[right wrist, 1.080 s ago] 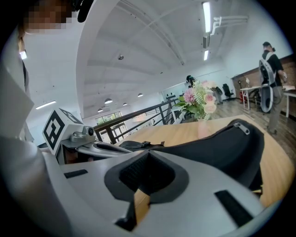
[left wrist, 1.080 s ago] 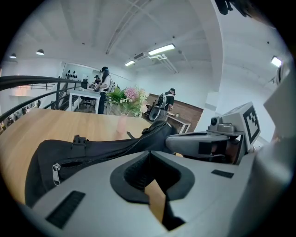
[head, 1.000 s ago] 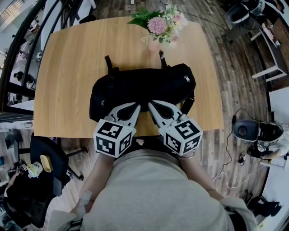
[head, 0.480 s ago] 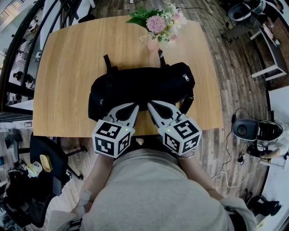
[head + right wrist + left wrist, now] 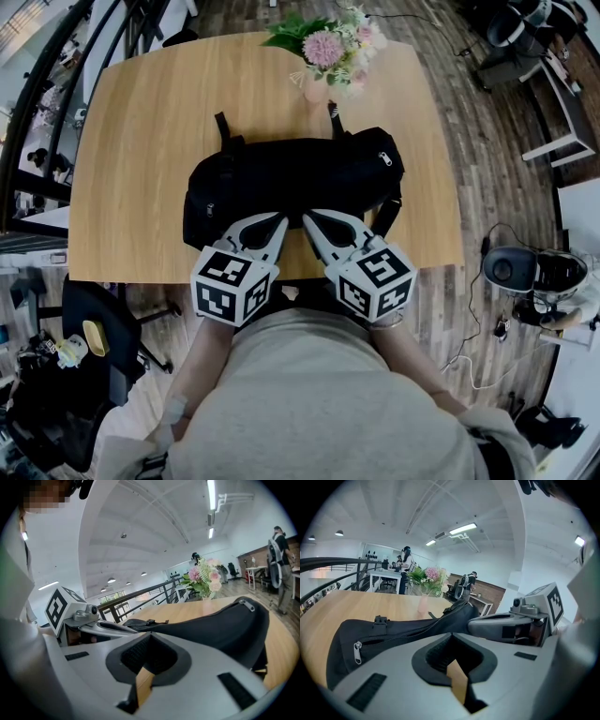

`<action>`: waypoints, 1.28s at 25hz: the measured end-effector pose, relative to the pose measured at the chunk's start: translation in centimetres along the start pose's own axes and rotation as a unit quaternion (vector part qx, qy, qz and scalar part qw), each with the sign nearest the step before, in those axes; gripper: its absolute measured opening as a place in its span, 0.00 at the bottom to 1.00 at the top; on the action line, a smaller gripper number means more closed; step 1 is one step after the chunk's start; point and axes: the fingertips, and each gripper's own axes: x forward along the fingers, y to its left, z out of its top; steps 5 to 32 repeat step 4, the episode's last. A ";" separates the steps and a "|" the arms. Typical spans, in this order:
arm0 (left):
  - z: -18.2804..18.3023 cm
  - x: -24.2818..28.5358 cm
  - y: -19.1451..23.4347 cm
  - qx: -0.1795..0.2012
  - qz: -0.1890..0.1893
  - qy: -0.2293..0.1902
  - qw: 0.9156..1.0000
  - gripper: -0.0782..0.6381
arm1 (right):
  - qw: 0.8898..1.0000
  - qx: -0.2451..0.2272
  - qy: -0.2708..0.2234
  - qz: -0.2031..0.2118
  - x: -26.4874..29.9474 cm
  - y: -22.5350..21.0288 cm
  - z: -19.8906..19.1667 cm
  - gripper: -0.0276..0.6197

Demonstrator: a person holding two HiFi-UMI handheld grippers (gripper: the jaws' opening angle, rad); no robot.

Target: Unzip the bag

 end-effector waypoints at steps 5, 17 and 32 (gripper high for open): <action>-0.1 -0.2 0.2 0.000 0.003 0.002 1.000 0.14 | 1.000 0.001 0.000 -0.001 0.0 -0.2 0.0 0.05; -0.1 -0.2 0.2 0.000 0.003 0.002 1.000 0.14 | 1.000 0.001 0.000 -0.001 0.0 -0.2 0.0 0.05; -0.1 -0.2 0.2 0.000 0.003 0.002 1.000 0.14 | 1.000 0.001 0.000 -0.001 0.0 -0.2 0.0 0.05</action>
